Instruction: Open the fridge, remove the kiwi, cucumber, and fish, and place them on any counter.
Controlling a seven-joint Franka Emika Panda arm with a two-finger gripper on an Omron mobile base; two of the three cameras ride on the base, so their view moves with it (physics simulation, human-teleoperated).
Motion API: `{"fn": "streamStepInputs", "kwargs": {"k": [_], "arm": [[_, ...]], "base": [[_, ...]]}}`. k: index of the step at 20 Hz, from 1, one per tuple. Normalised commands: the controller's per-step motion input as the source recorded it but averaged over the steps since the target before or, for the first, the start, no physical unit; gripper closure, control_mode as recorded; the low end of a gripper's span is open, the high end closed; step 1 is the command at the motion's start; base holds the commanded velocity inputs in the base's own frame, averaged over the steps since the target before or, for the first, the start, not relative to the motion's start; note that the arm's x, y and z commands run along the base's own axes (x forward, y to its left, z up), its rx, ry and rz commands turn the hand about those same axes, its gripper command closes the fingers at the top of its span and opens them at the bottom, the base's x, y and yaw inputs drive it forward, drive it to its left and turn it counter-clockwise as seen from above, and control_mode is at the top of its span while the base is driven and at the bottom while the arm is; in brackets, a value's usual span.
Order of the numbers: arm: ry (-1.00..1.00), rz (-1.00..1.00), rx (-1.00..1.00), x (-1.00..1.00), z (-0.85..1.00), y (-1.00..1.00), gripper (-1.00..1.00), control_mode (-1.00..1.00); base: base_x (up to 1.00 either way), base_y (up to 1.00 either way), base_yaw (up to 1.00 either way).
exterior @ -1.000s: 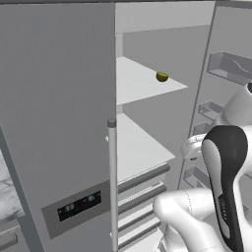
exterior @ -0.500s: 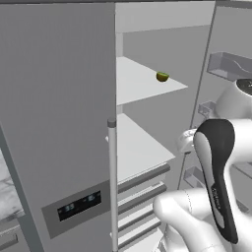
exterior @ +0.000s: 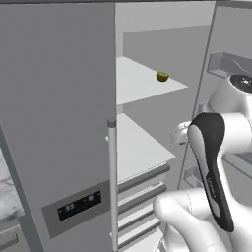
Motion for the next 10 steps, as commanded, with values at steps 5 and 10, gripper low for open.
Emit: {"fn": "streamStepInputs", "kwargs": {"k": [5, 10], "arm": [[-0.27, -0.04, 0.02, 0.02, 0.04, 0.00, -1.00, -1.00], [-0.07, -0.08, 0.16, 0.02, 0.40, 0.00, -1.00, -1.00]], "base": [[0.00, 0.00, 0.00], [0.00, 0.00, 0.00]]}}
